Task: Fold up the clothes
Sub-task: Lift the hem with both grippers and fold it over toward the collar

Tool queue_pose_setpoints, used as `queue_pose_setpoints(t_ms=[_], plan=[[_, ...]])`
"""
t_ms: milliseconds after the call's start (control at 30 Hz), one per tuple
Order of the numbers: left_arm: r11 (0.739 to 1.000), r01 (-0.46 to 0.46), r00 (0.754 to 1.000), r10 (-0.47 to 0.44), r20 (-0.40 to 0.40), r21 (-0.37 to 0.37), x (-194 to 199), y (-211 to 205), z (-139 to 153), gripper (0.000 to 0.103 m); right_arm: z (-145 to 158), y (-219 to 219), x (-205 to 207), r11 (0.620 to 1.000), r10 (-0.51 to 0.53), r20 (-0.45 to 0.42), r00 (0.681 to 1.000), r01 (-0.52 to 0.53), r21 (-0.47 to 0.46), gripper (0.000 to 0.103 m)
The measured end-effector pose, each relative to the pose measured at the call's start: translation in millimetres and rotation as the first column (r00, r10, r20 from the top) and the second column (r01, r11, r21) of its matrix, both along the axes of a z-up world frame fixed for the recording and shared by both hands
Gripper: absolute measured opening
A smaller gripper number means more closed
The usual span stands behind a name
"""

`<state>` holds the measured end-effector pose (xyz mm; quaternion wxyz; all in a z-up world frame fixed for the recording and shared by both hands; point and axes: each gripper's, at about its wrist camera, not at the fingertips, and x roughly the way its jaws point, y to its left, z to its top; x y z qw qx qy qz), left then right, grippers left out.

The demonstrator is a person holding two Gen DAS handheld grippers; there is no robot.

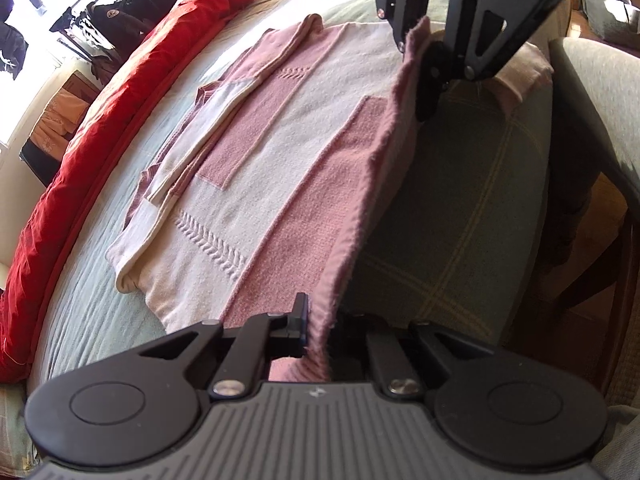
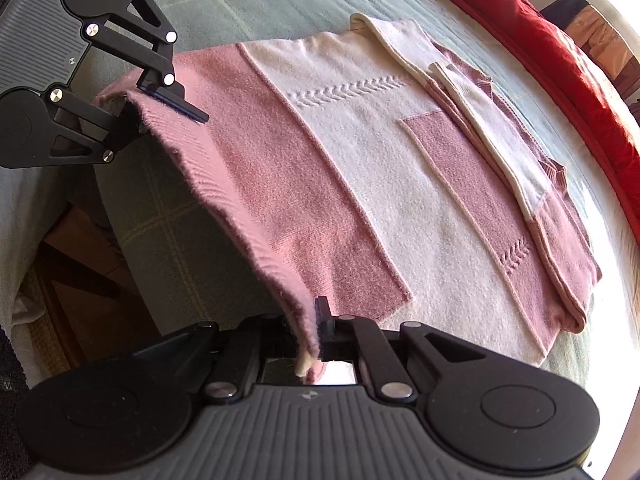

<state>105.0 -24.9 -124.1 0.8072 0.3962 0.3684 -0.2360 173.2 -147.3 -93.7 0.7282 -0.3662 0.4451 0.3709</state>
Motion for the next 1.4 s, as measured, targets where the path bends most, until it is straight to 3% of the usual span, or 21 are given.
queue_pose_setpoints(t_ms=[300, 800, 1400], plan=[[1.0, -0.024, 0.998, 0.024, 0.057, 0.0, 31, 2, 22, 0.005, 20, -2, 24, 0.999, -0.04, 0.072, 0.997, 0.039, 0.014, 0.007], [0.995, -0.091, 0.989, 0.095, 0.116, -0.039, 114, 12, 38, 0.004, 39, 5, 104, 0.995, -0.101, 0.196, 0.975, 0.093, 0.045, 0.007], [0.985, -0.161, 0.979, 0.166, 0.119, -0.055, 240, 20, 33, 0.004, 40, 9, 232, 0.975, -0.202, 0.219, 0.955, 0.176, 0.133, 0.007]])
